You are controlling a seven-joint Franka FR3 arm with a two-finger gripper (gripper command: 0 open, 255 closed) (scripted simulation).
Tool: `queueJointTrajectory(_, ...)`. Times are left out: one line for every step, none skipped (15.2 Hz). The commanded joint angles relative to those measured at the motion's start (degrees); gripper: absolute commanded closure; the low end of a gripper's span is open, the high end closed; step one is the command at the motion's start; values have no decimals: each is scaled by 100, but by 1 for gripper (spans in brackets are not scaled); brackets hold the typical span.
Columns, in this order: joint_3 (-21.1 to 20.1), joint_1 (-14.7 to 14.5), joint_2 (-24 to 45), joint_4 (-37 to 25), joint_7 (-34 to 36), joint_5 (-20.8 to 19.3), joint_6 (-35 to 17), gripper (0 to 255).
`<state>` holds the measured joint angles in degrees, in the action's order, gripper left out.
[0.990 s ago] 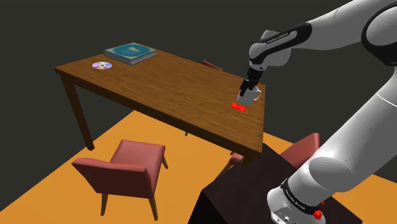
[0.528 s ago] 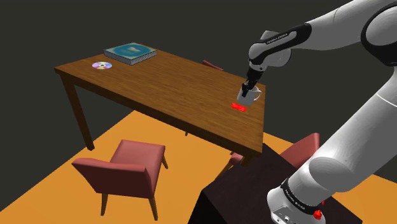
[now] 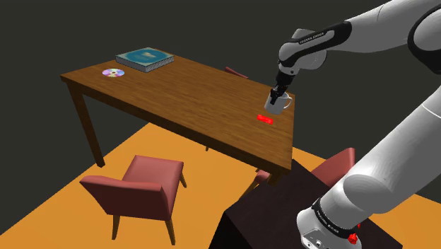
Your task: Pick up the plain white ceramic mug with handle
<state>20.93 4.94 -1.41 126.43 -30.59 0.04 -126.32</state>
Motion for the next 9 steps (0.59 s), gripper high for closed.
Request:
queueJointTrajectory(-6,-4,-75,-93,29,-33,162,255)
queueJointTrajectory(-9,-5,-111,-135,41,-48,238,255)
queueJointTrajectory(-12,-6,-146,-179,52,-62,314,255)
queueJointTrajectory(-15,-6,-179,-224,63,-76,391,255)
queueJointTrajectory(-17,-7,-211,-270,73,-88,467,255)
queueJointTrajectory(-21,-8,-242,-317,82,-100,543,255)
queueJointTrajectory(-24,-9,-271,-366,91,-111,619,255)
queueJointTrajectory(-27,-10,-299,-416,100,-122,695,255)
queueJointTrajectory(-30,-11,-326,-467,107,-131,772,255)
